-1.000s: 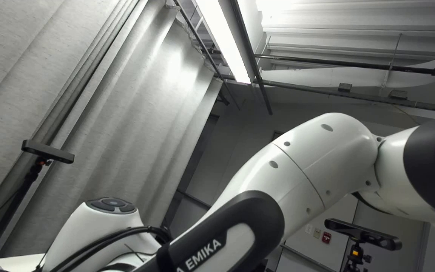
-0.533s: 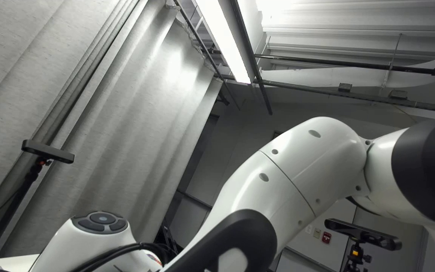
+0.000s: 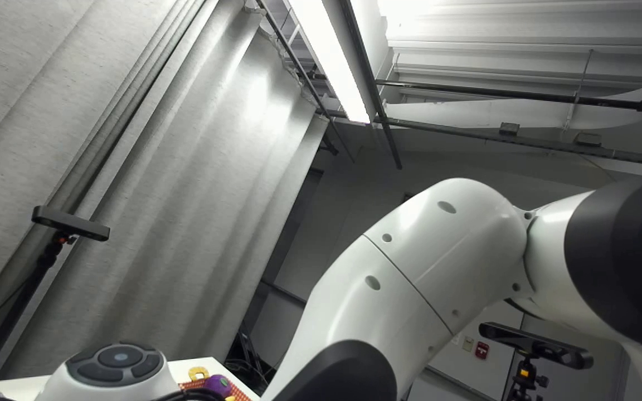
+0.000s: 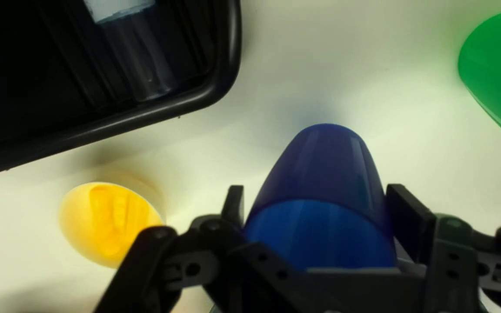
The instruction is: Pick up the blue cup and pour its contents in the white bowl
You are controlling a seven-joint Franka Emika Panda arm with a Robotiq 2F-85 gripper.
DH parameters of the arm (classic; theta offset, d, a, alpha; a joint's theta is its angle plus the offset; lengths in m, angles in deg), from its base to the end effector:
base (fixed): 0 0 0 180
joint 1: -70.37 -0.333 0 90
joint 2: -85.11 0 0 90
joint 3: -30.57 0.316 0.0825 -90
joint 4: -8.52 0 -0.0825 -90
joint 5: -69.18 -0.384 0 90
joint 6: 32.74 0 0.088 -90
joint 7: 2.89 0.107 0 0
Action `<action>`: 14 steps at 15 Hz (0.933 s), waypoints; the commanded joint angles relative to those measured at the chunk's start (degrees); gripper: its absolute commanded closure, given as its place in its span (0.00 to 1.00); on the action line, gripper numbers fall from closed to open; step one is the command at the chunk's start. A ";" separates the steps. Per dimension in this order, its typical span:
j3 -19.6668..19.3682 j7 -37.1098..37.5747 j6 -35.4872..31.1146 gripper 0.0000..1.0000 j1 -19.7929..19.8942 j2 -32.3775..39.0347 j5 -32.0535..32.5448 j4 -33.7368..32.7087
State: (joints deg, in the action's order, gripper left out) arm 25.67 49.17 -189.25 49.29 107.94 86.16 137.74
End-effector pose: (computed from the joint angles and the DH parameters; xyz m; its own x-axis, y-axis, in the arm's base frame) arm 0.5218 0.1619 0.1915 0.9282 -0.3337 0.1647 -0.3476 -0.9355 0.0633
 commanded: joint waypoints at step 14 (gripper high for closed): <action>-6.54 10.98 0.16 0.00 -7.76 4.46 11.94 -1.56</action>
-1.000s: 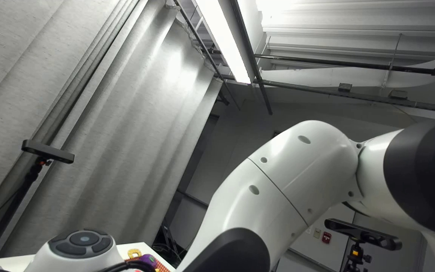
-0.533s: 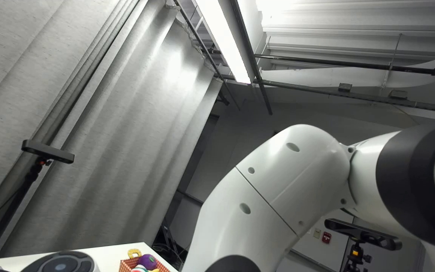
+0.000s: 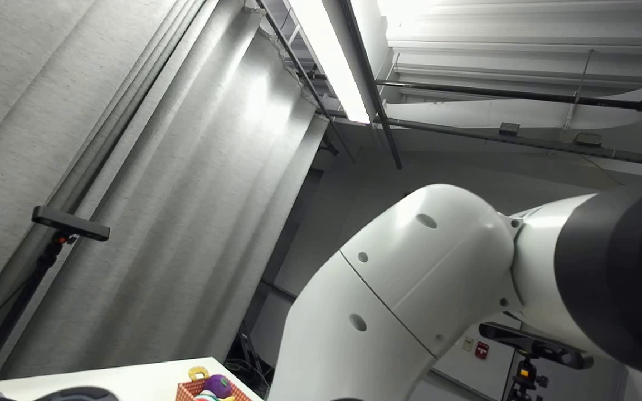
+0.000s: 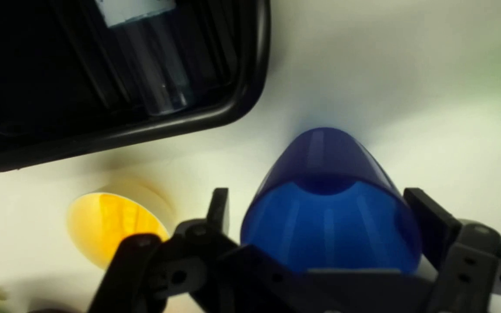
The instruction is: Pick up the blue cup and pour its contents in the white bowl
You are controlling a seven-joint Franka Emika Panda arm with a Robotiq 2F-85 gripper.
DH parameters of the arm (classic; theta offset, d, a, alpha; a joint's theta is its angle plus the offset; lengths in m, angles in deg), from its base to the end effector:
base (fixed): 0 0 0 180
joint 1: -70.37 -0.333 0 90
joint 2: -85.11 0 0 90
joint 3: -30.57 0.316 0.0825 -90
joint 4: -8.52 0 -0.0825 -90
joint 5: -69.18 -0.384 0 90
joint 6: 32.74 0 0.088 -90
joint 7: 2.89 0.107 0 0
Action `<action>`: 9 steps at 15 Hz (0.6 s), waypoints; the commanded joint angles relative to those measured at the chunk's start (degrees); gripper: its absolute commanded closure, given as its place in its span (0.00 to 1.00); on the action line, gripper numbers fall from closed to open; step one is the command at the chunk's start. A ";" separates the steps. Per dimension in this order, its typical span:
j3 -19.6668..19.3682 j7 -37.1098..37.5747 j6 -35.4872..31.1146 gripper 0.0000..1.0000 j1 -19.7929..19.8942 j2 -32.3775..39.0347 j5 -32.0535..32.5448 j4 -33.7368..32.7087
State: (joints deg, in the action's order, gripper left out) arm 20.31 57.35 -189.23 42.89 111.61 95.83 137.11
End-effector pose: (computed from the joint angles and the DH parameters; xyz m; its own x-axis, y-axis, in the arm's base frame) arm 0.5111 0.1724 0.1616 0.9387 -0.2767 0.2059 -0.3124 -0.9350 0.1677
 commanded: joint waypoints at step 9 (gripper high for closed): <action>-1.65 6.12 -1.75 0.00 -1.59 -3.82 2.88 1.52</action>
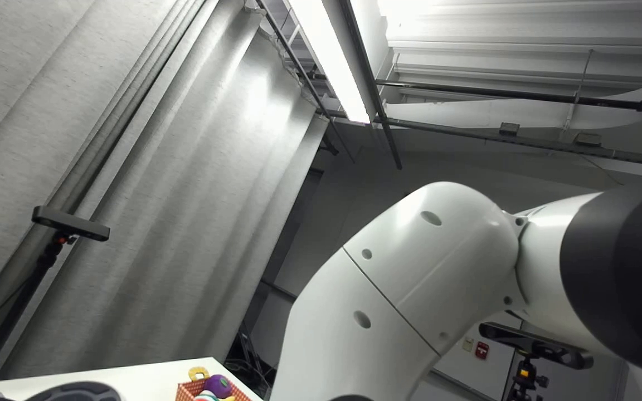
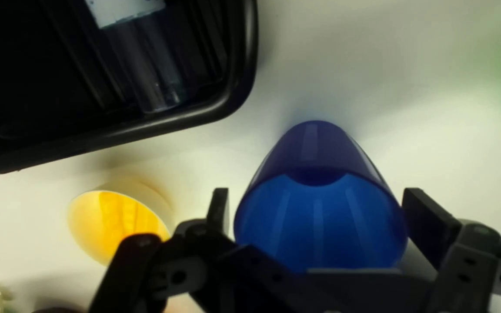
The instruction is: Pick up the blue cup and pour its contents in the white bowl
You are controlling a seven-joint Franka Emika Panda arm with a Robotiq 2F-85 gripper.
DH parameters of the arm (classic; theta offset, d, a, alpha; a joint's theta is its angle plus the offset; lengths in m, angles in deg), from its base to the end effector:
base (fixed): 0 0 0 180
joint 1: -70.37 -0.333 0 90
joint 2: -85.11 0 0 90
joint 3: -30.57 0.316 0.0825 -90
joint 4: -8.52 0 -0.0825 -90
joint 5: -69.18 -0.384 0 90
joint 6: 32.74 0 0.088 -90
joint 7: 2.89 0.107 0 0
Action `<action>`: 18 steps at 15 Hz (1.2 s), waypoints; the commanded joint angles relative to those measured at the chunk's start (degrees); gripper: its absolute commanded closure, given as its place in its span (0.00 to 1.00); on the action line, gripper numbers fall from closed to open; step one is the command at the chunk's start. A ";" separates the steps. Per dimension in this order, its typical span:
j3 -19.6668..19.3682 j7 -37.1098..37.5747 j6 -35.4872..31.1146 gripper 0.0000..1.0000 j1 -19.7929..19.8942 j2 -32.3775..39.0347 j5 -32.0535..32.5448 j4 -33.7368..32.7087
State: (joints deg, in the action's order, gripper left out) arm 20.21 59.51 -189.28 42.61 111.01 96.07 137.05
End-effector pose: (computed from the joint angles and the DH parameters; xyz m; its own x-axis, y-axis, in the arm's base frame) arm 0.5125 0.1752 0.1676 0.9260 -0.3056 0.2217 -0.3425 -0.9270 0.1528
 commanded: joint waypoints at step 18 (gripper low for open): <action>-8.64 33.28 6.79 0.00 -4.54 -22.31 36.99 9.60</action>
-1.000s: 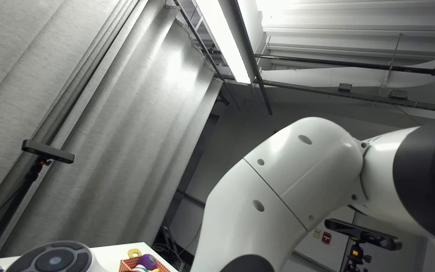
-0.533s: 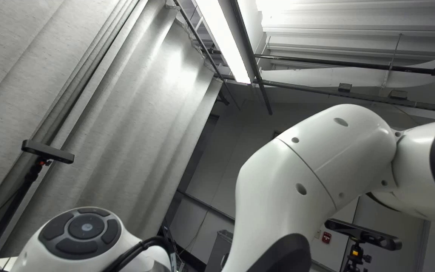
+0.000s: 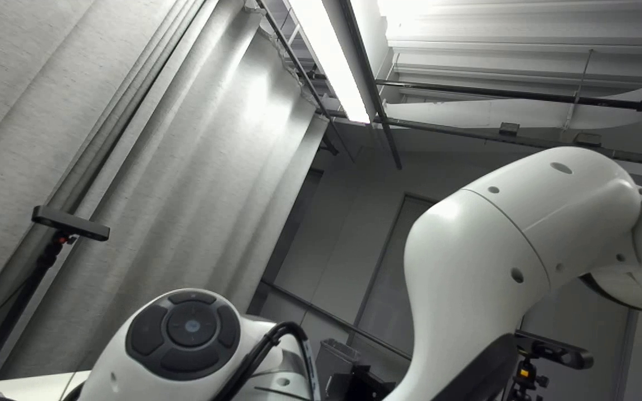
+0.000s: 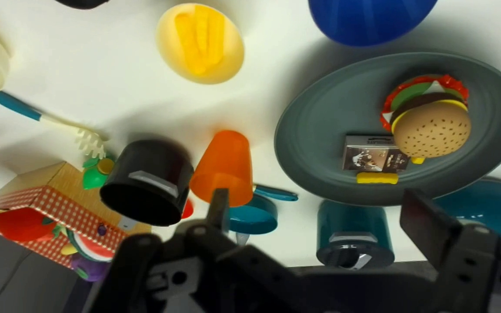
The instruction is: Pick up the blue cup and pour its contents in the white bowl
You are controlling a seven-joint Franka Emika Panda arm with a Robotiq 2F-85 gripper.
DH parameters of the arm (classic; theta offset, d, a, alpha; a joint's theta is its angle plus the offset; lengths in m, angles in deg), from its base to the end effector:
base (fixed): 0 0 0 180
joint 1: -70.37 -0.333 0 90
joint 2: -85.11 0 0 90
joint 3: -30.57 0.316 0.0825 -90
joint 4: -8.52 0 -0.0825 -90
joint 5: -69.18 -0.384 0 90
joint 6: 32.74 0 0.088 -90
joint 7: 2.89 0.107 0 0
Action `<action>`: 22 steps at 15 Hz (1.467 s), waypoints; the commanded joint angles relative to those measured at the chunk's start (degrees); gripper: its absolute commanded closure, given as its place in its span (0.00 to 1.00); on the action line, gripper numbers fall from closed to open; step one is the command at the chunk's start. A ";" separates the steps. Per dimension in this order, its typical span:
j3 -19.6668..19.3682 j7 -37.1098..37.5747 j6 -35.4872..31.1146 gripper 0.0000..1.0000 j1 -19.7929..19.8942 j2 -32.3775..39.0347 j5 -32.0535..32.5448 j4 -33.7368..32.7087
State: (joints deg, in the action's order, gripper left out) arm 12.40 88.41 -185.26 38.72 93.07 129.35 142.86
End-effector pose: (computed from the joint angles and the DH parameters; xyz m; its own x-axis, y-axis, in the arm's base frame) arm 0.5000 0.1449 0.2852 0.7652 -0.3196 0.5588 -0.4512 -0.8854 0.1114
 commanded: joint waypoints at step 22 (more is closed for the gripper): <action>17.57 8.06 5.43 0.00 24.65 -5.37 4.53 6.80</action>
State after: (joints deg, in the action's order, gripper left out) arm 27.90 96.62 -179.99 61.34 87.75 134.00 149.69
